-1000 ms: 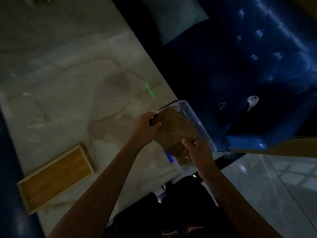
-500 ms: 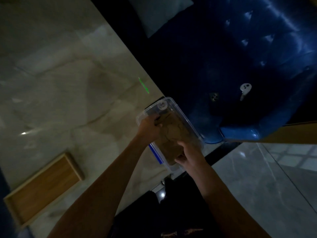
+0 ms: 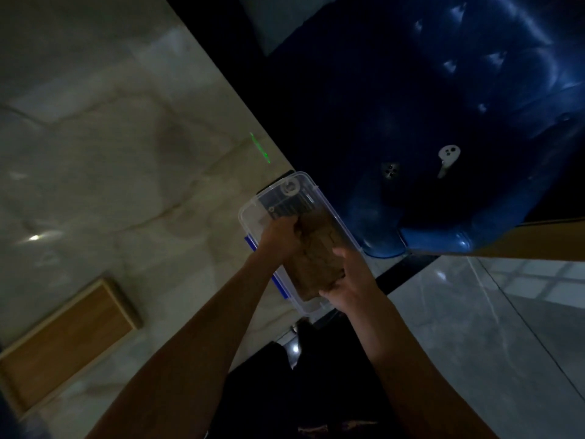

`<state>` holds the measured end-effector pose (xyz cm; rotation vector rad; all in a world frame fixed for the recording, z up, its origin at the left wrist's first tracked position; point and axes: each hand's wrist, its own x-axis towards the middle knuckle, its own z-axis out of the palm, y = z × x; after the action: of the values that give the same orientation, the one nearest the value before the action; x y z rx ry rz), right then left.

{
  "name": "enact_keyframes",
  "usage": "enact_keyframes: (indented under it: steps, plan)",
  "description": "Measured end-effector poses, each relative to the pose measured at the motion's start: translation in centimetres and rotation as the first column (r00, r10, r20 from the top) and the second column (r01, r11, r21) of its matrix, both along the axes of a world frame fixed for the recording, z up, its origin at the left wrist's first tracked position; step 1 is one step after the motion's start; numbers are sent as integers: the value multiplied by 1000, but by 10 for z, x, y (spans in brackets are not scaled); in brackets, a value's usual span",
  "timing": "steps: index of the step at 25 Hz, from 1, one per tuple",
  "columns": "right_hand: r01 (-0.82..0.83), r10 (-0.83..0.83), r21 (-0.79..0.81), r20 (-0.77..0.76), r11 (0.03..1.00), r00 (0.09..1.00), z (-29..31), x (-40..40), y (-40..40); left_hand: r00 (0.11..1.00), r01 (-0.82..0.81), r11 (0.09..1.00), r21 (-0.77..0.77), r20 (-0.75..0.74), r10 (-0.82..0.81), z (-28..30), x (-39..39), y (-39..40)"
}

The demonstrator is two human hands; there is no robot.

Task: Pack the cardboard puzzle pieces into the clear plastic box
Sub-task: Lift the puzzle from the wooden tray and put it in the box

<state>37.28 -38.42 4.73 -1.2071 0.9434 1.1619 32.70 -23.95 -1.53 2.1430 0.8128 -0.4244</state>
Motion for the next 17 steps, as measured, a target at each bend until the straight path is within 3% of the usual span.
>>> enact_keyframes:
  steps: [9, 11, 12, 13, 14, 15, 17]
  plan:
    - [-166, 167, 35, -36, 985, 985, 11, 11, -30, 998, 55, 998, 24, -3, -55, -7, -6, -8]
    - [-320, 322, -36, 40, 947, 946, 12, 12, -37, 997, 77, 996, 52, 9, -78, -6, -9, -10]
    - [-481, 501, -152, 149, 863, 852, 12, 11, -40, 997, 72, 996, 50, 8, -73, -5, -9, -11]
    - [-614, 683, -301, 271, 730, 678, 11, 8, -42, 997, 75, 996, 50, 2, -75, -4, -10, -12]
    - [-668, 803, -450, 391, 593, 450, 9, 4, -42, 996, 87, 995, 46, -13, -86, -3, -11, -13]
    - [-669, 844, -543, 472, 507, 257, 7, 1, -41, 994, 106, 994, 36, -30, -105, -2, -11, -14]
    - [-664, 850, -651, 525, 367, -44, -5, -1, -34, 992, 120, 993, 20, -51, -119, 1, -11, -15]
